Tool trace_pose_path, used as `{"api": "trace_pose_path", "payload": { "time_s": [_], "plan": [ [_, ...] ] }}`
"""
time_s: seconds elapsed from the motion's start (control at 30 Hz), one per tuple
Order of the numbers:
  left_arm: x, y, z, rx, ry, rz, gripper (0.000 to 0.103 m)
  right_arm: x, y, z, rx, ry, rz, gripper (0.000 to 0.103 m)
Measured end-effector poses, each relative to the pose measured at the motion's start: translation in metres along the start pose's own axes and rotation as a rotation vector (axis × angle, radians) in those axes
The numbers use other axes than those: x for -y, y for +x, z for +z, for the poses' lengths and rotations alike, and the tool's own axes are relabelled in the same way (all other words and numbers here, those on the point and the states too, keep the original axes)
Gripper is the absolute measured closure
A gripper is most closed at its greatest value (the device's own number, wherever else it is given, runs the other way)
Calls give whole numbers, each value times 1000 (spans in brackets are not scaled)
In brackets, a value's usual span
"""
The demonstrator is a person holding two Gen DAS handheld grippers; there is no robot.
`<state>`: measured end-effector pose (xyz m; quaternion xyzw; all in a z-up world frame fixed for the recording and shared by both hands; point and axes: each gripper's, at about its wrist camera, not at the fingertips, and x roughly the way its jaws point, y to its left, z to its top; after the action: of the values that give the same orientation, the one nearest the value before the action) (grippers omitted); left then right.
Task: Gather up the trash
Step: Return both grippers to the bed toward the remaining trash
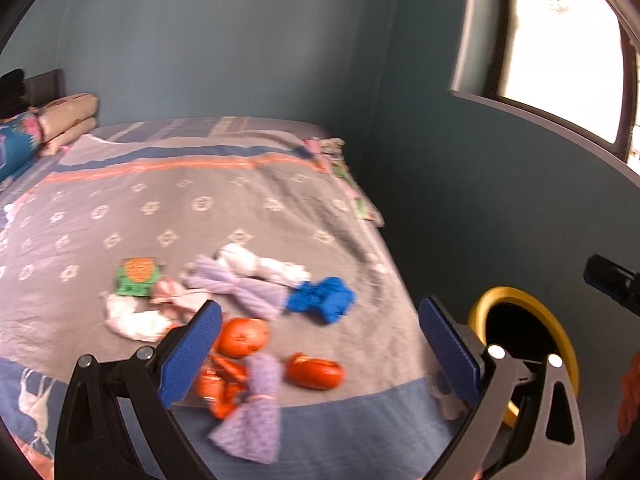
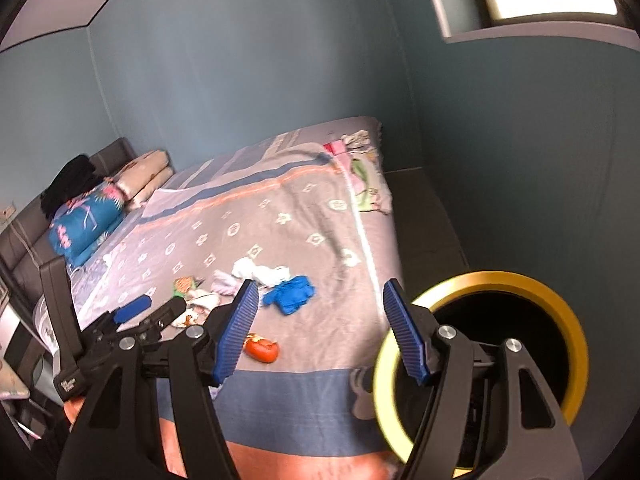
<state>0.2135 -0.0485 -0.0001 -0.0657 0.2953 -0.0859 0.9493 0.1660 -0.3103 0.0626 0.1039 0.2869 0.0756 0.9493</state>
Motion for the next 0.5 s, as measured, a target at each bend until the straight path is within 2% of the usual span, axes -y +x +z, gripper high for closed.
{"api": "trace_pose_path", "payload": {
  "time_s": [0.23,0.5],
  "plan": [
    [-57,0,0,18,-77,84,8,-44,31,-11,-34,-42,70,41],
    [-119,17,-8,-6,-170,163,8,-78,65,-20,-63,-99,106,40]
  ]
}}
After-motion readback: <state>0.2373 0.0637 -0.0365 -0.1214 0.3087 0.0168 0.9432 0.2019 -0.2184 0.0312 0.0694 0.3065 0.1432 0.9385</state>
